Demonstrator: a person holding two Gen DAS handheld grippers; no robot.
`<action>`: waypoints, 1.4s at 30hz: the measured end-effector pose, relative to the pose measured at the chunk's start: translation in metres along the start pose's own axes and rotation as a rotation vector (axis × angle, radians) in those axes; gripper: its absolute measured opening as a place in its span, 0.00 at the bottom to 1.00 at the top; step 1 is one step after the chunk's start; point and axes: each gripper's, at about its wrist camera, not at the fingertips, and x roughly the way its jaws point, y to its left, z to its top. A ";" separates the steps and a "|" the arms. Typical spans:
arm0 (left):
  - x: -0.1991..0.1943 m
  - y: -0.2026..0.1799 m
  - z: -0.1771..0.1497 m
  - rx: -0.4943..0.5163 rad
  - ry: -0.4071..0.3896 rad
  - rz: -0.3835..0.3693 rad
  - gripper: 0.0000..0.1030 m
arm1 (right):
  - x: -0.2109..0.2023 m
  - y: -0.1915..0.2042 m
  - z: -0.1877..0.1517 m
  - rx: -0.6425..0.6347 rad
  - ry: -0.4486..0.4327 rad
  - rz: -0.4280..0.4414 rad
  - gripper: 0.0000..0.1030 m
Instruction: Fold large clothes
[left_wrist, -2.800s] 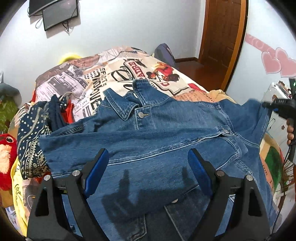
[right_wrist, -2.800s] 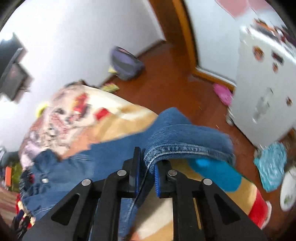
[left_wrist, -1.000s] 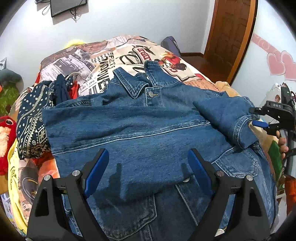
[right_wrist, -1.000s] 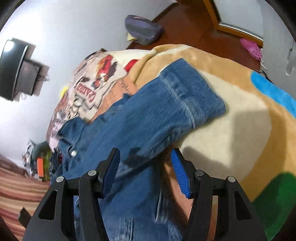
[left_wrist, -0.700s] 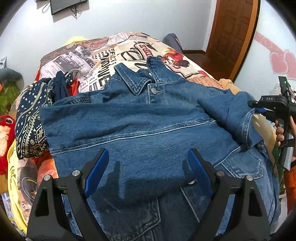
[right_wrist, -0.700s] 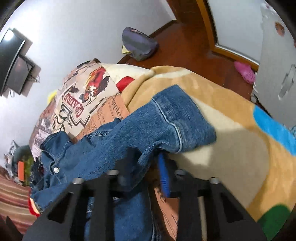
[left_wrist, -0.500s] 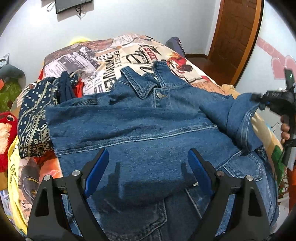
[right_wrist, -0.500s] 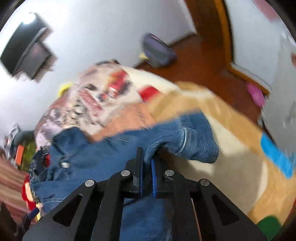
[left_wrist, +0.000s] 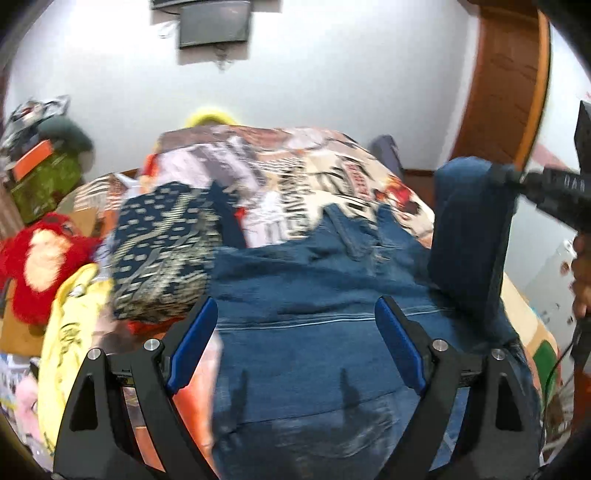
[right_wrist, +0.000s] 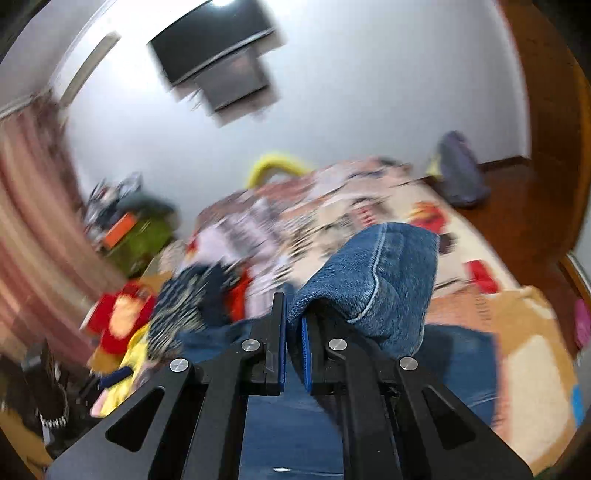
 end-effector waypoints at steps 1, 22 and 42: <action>-0.003 0.012 -0.004 -0.018 -0.001 0.018 0.85 | 0.012 0.010 -0.004 -0.014 0.030 0.017 0.06; 0.019 0.056 -0.076 -0.171 0.209 -0.068 0.85 | 0.081 0.069 -0.107 -0.229 0.527 0.082 0.32; 0.117 0.017 -0.060 -0.330 0.351 -0.126 0.54 | -0.052 -0.105 -0.082 0.022 0.159 -0.350 0.61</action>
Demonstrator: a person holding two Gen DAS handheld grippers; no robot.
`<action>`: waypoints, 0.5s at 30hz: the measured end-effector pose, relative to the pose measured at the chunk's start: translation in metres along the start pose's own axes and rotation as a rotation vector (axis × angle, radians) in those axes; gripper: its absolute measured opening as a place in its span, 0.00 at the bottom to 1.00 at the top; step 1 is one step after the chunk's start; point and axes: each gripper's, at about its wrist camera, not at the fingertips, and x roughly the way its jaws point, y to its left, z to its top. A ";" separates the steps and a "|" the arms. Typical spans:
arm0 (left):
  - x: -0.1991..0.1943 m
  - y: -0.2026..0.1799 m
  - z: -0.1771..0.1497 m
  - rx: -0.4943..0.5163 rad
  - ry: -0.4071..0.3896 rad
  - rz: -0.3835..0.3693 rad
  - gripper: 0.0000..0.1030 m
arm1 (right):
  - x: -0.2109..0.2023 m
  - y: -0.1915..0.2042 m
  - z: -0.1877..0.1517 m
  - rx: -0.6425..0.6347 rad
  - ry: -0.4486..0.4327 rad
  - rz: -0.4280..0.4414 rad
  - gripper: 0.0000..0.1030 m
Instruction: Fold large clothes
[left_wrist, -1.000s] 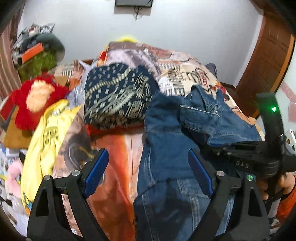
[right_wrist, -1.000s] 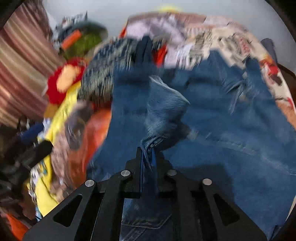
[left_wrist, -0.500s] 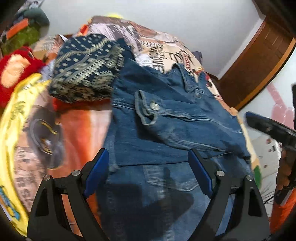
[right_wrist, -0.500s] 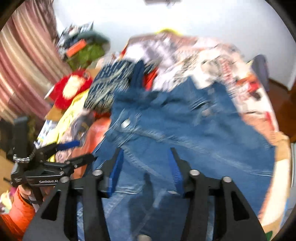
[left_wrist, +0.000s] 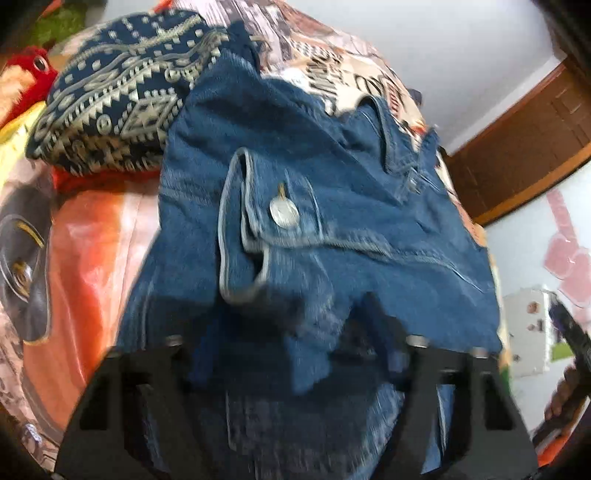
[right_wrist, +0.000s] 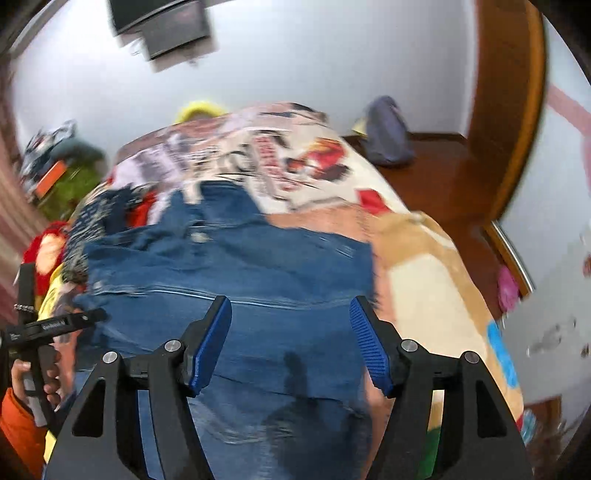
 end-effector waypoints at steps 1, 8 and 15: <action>-0.001 -0.003 0.002 0.010 -0.027 0.024 0.40 | 0.003 -0.011 -0.002 0.021 0.020 -0.015 0.61; -0.034 -0.039 0.016 0.111 -0.160 0.023 0.20 | 0.039 -0.061 -0.029 0.211 0.174 -0.031 0.61; -0.098 -0.088 0.029 0.259 -0.324 -0.061 0.20 | 0.031 -0.051 -0.014 0.202 0.128 0.001 0.61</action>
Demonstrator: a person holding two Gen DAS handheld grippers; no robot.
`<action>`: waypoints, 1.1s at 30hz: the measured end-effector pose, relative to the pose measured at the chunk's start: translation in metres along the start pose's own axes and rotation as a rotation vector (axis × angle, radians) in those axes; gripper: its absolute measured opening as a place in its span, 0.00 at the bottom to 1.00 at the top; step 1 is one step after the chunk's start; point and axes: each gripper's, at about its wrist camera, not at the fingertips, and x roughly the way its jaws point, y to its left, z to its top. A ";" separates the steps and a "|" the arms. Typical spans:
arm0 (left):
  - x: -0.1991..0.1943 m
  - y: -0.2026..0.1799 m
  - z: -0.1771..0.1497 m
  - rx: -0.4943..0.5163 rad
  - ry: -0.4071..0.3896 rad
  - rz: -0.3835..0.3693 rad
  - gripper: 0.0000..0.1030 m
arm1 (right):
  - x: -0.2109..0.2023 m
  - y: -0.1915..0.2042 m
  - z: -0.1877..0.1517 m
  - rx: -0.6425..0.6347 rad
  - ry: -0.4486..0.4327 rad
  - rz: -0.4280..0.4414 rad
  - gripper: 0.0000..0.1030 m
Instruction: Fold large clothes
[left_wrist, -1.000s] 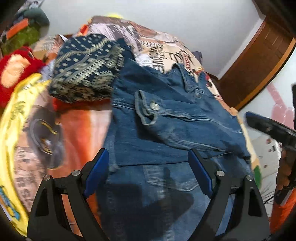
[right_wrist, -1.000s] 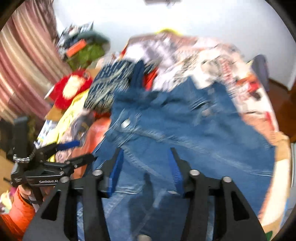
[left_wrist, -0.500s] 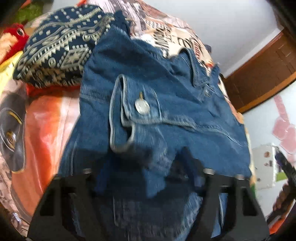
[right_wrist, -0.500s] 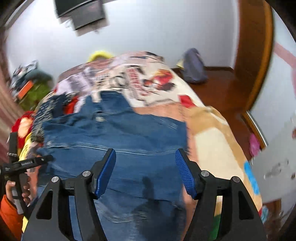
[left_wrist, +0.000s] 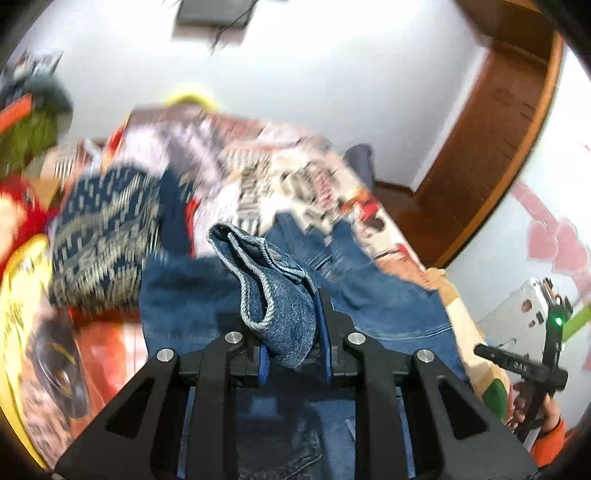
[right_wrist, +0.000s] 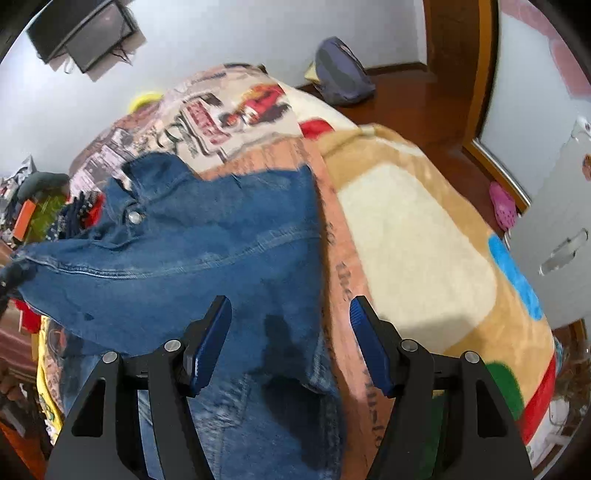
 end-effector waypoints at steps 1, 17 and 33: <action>-0.010 -0.009 0.004 0.039 -0.033 0.005 0.20 | -0.002 0.001 0.001 -0.007 -0.012 0.007 0.61; 0.045 0.072 -0.058 -0.036 0.240 0.158 0.28 | 0.046 0.037 -0.030 -0.081 0.138 0.058 0.61; 0.033 0.126 -0.098 -0.218 0.322 0.054 0.76 | 0.036 0.015 -0.040 -0.062 0.127 -0.049 0.63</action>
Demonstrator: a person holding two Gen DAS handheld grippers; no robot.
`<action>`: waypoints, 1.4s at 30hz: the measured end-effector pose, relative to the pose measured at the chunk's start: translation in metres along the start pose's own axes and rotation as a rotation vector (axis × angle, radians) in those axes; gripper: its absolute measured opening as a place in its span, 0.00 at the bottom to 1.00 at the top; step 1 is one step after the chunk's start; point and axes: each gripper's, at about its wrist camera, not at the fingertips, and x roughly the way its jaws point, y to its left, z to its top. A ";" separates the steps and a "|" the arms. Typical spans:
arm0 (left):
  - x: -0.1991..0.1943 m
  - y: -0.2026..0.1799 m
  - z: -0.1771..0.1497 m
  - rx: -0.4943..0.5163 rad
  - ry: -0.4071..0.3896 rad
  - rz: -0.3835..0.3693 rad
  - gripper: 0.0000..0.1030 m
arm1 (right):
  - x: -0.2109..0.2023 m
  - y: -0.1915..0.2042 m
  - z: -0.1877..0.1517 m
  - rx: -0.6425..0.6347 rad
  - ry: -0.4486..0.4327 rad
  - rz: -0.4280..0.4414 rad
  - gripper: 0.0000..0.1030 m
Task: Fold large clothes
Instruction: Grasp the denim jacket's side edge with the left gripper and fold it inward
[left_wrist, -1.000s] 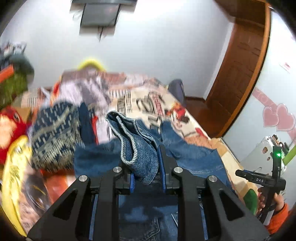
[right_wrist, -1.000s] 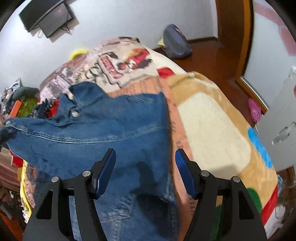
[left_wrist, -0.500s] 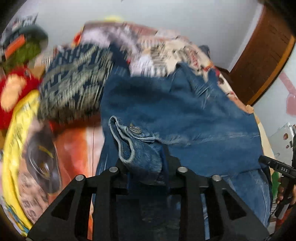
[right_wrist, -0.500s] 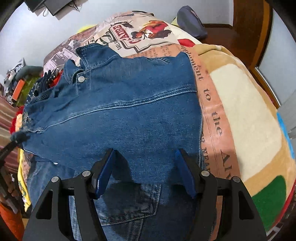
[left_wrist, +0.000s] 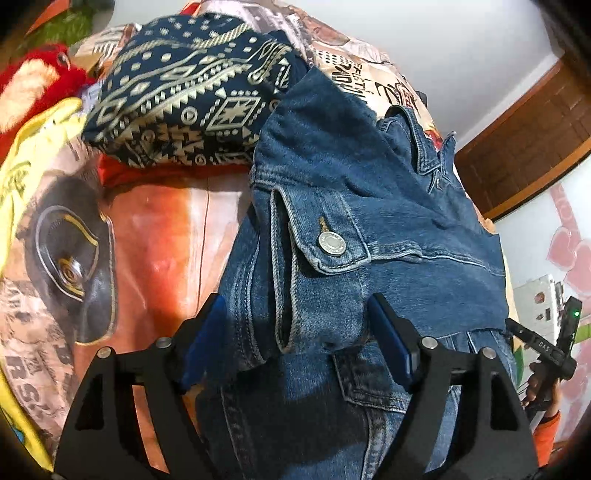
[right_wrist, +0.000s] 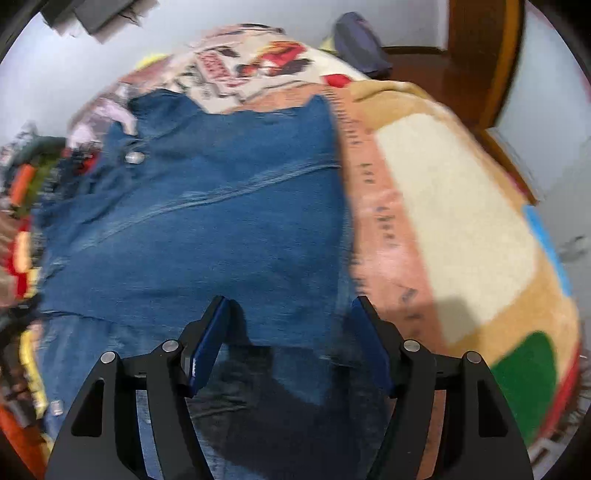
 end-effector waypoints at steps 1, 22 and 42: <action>-0.004 -0.002 0.001 0.018 -0.010 0.017 0.76 | -0.002 -0.002 -0.001 -0.004 -0.002 0.003 0.63; -0.020 0.043 -0.018 0.144 0.113 0.132 0.77 | -0.026 -0.042 -0.020 0.048 -0.004 -0.019 0.63; 0.039 0.025 0.096 0.004 0.012 -0.017 0.77 | 0.032 -0.018 0.089 0.055 -0.077 0.037 0.63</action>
